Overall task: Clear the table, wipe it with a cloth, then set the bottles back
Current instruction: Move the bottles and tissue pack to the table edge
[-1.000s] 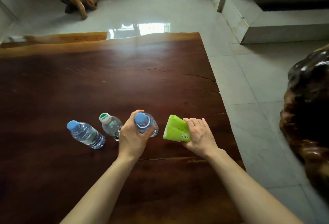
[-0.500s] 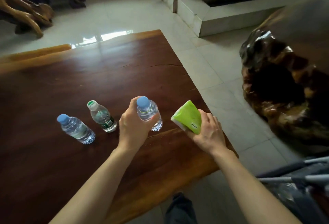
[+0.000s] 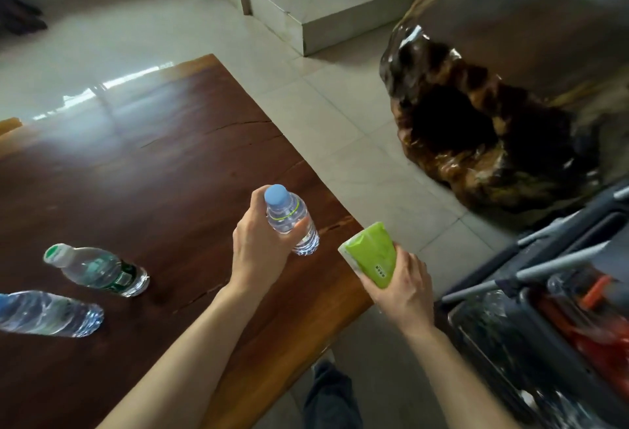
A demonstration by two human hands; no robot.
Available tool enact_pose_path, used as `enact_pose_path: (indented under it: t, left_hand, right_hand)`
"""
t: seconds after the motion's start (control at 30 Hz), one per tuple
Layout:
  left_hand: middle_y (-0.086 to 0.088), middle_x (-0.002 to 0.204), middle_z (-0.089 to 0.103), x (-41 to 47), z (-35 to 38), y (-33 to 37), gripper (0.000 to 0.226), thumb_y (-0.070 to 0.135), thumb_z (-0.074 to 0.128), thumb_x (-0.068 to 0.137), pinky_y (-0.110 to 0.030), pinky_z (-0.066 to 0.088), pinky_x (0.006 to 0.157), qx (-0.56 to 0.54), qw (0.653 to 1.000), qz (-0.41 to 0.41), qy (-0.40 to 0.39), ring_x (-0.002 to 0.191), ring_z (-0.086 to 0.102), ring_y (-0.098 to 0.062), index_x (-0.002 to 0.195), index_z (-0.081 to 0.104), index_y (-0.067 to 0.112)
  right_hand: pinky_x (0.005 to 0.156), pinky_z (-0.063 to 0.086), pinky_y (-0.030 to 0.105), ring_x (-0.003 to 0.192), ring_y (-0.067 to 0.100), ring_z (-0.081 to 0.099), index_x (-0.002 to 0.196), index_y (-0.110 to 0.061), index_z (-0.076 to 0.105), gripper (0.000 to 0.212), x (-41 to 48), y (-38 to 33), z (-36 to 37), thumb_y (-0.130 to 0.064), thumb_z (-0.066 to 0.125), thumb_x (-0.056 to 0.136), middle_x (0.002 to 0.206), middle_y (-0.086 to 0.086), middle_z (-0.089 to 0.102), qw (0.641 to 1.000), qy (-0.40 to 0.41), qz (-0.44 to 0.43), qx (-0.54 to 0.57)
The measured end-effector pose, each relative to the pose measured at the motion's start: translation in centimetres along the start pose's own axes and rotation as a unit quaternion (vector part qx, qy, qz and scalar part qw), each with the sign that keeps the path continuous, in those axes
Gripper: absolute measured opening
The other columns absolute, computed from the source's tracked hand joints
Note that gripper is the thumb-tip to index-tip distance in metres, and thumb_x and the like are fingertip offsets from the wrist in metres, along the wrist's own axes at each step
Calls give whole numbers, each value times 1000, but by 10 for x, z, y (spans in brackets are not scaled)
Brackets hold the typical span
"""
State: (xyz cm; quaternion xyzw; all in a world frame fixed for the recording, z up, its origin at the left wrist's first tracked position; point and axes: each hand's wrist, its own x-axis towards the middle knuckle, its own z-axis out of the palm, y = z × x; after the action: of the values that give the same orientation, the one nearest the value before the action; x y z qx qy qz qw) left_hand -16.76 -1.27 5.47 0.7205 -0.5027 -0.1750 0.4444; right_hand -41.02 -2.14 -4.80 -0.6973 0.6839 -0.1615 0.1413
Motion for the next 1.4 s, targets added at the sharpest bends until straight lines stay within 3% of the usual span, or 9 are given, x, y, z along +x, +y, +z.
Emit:
enact_pose_path:
  t: [0.3,0.6,0.77,0.9,1.03,1.13,1.23,1.4]
  left_hand:
    - [3,102,68,43,83,-8,62,37,83,75,-46,56,79,39,997,-7,-68,88,66,-22,119,40,37]
    - [4,101,65,68,123,-25,61,35,84,75,-30,47,75,68,992,-17,-104,90,63,-19,119,42,32]
    - [4,101,65,68,131,-33,58,33,85,75,-32,51,74,76,990,-28,-113,89,62,-19,117,45,27]
    - [-1,109,66,67,135,-36,59,31,84,76,-39,55,81,70,990,-35,-117,96,63,-21,123,49,20]
    - [1,127,58,66,138,-39,69,38,83,75,-26,47,85,89,985,-49,-138,111,57,-17,131,47,21]
    - [2,142,49,62,130,-43,90,49,85,70,-23,40,100,96,982,-60,-151,127,49,-14,142,41,19]
    - [1,147,45,52,106,-53,92,54,81,73,-25,37,109,119,984,-50,-125,134,44,-13,145,40,16]
    - [0,148,47,32,50,-65,71,51,68,87,-33,40,113,135,987,-61,-56,136,46,-16,144,44,17]
  right_hand:
    - [89,51,42,108,28,61,136,-10,53,88,26,10,35,-67,72,72,120,11,65,999,-23,7,-37]
    - [83,53,41,100,32,64,128,-7,57,89,53,17,71,-59,83,62,111,13,67,999,-42,14,-29]
    - [88,54,41,109,28,61,138,-10,50,95,58,18,81,-65,80,66,120,10,64,997,-72,-5,-41]
    - [89,53,42,110,29,61,141,-10,47,102,59,21,85,-66,80,62,123,12,62,994,-92,-17,-57]
    - [89,52,46,112,33,61,144,-8,44,109,61,19,87,-68,81,60,127,15,61,992,-105,-22,-66]
    - [96,49,47,119,35,57,148,-8,38,115,66,17,81,-76,71,62,137,16,55,994,-90,-29,-60]
    - [99,45,48,123,36,53,148,-7,37,106,69,9,66,-76,57,71,142,18,51,996,-65,-53,-32]
    - [101,42,51,123,39,50,144,-6,41,84,75,-14,36,-58,58,79,141,21,50,994,-14,-109,12]
